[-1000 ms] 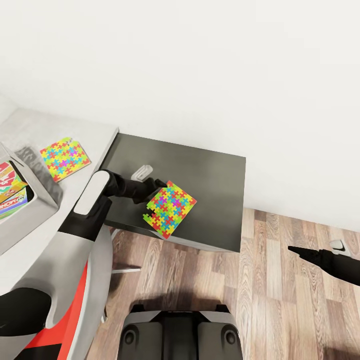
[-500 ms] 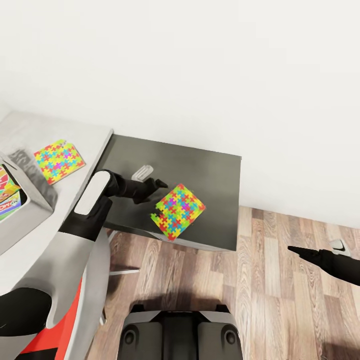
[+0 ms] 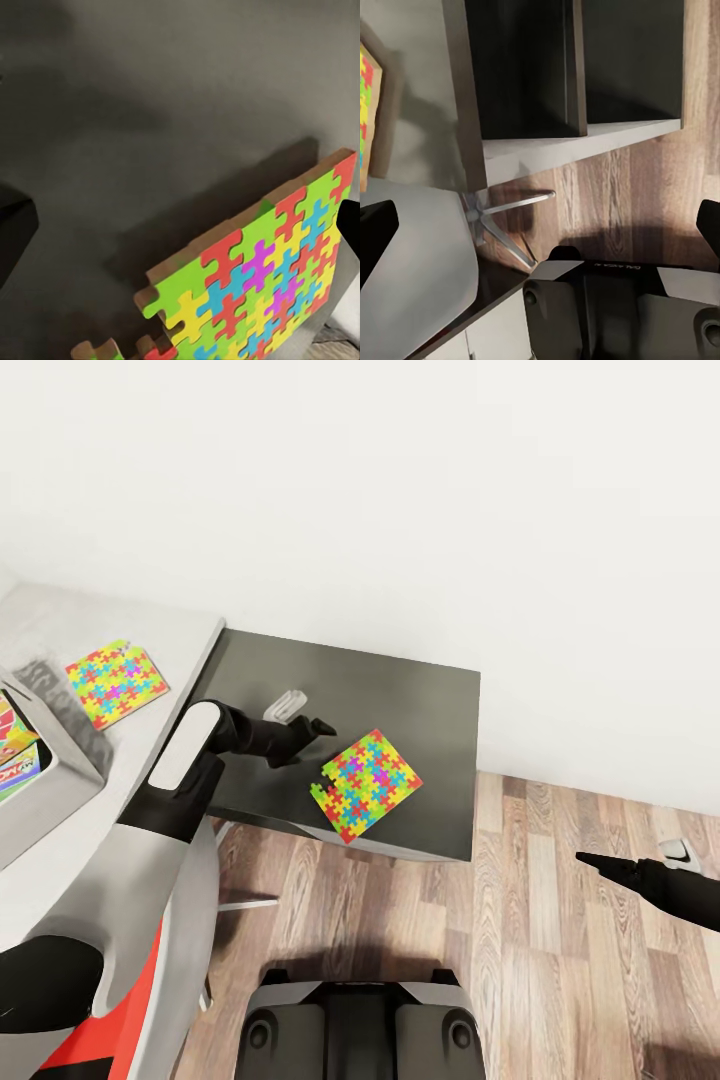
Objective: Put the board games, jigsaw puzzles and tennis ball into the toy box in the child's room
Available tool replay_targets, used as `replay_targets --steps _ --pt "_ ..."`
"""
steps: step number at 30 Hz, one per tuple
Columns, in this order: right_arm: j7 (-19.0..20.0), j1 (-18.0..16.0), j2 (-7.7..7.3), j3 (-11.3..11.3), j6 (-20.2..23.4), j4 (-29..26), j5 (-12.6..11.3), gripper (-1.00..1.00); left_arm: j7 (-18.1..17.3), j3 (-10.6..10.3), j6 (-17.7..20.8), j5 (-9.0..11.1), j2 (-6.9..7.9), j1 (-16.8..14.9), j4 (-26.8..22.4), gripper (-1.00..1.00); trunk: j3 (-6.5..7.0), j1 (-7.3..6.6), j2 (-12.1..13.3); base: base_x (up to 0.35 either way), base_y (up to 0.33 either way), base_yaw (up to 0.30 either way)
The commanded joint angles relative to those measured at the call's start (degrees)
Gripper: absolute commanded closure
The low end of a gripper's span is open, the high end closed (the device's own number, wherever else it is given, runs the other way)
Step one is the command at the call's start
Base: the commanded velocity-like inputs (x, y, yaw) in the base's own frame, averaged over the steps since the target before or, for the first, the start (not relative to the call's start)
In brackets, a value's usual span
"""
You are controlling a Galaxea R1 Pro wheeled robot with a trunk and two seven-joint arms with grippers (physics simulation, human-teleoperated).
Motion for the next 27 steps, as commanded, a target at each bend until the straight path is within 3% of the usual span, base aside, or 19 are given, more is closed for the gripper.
replay_targets --steps 1,14,27 --pt "0.54 -0.04 -0.01 -0.06 0.22 0.01 0.53 -1.00 0.61 -0.11 -0.09 0.61 0.05 -0.02 4.00 -1.00 -0.07 0.06 -0.06 0.000 0.000 -0.005" --pt "0.54 -0.06 -0.01 -0.06 0.22 0.01 0.51 -1.00 0.55 -0.11 -0.09 0.60 0.03 -0.02 4.16 -1.00 -0.07 0.06 -0.06 0.000 0.000 -0.015" --pt "0.54 -0.06 -0.02 -0.06 0.22 0.01 0.50 -1.00 0.37 -0.11 -0.09 0.60 -0.45 -0.06 4.33 -1.00 -0.07 0.06 -0.06 0.000 0.000 -0.203"
